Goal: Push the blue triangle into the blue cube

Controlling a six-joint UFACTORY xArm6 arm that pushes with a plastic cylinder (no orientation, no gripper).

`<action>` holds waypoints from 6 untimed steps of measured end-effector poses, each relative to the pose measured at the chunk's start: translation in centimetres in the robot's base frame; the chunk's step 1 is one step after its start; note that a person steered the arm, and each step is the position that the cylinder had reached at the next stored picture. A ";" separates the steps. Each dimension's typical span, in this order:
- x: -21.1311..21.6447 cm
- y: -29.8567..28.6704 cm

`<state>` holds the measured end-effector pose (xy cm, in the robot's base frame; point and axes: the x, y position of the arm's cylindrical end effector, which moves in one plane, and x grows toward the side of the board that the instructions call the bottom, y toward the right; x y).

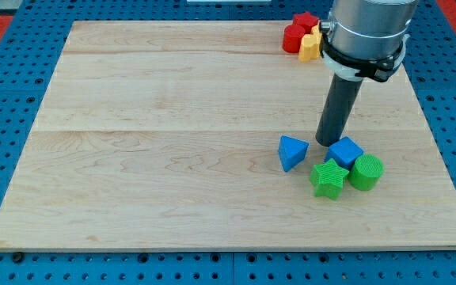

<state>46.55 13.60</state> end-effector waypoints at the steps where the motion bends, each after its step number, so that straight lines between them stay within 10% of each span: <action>1: 0.0 0.0; 4: -0.8 -9.8; 6: 2.9 -4.3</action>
